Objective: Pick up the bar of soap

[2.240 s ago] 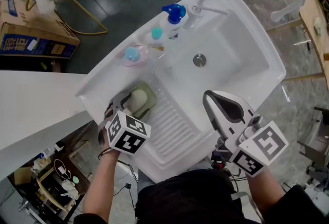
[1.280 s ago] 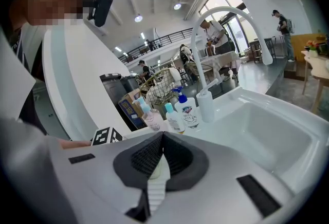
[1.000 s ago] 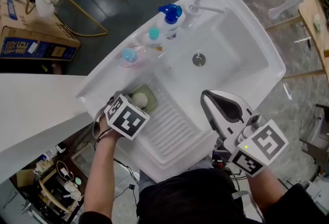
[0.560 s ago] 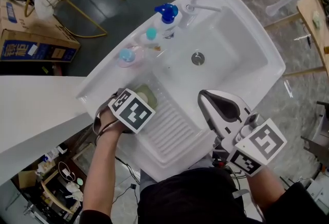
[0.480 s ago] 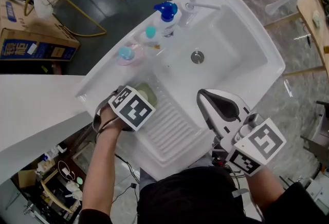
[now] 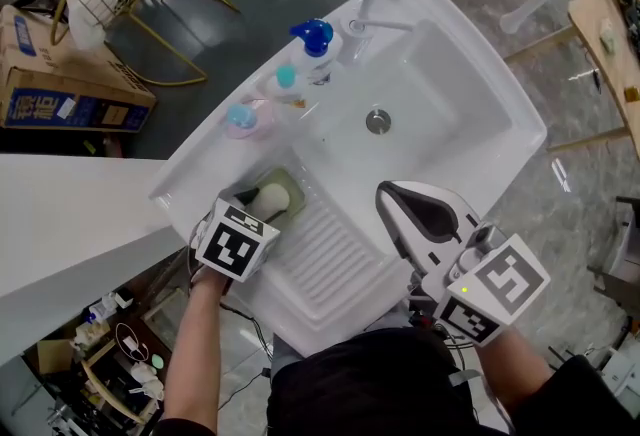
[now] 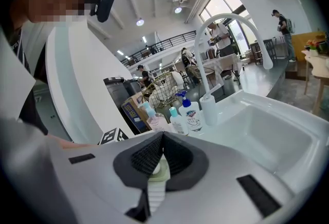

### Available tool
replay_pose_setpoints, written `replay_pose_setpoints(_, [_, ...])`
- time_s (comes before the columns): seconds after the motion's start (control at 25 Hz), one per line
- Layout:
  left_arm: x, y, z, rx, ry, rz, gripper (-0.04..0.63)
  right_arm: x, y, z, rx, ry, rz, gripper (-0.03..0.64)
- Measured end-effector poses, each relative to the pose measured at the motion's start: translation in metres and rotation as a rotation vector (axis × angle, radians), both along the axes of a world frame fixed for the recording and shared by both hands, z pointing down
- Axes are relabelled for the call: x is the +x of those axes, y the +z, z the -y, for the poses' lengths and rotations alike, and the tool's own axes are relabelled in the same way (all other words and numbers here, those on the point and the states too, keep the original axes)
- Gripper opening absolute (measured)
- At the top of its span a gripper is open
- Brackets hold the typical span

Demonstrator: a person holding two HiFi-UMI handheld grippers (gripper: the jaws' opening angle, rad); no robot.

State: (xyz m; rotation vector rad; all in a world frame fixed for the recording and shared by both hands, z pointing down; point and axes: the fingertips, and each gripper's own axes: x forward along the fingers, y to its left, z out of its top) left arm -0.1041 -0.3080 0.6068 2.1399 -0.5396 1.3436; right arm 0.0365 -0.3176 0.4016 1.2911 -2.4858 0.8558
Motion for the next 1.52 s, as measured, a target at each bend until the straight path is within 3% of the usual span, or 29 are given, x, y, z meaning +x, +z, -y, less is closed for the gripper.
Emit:
replay_pose_setpoints(0.12, [0.000, -0.009, 0.004, 0.007, -0.048, -0.051, 0.253, 0.001, -0.003, -0.001, 0.009, 0.001, 0.000, 0.005])
replay_pose_setpoints(0.36, [-0.002, -0.044, 0.006, 0.095, -0.134, -0.132, 0.253, 0.001, -0.007, -0.003, 0.024, -0.005, 0.002, 0.005])
replay_pose_setpoints(0.6, [-0.002, -0.084, 0.013, 0.220, -0.201, -0.177, 0.253, 0.008, -0.021, 0.000, 0.061, -0.007, -0.006, 0.005])
replay_pose_setpoints(0.92, [-0.008, -0.144, 0.008, 0.368, -0.365, -0.311, 0.253, 0.021, -0.041, -0.003, 0.112, 0.001, -0.012, 0.005])
replay_pose_setpoints(1.24, [-0.030, -0.213, -0.008, 0.595, -0.510, -0.417, 0.253, 0.029, -0.057, -0.018, 0.152, -0.017, 0.005, 0.005])
replay_pose_setpoints(1.52, [-0.040, -0.256, -0.041, 0.685, -0.601, -0.527, 0.253, 0.030, -0.063, -0.028, 0.162, -0.033, 0.019, 0.005])
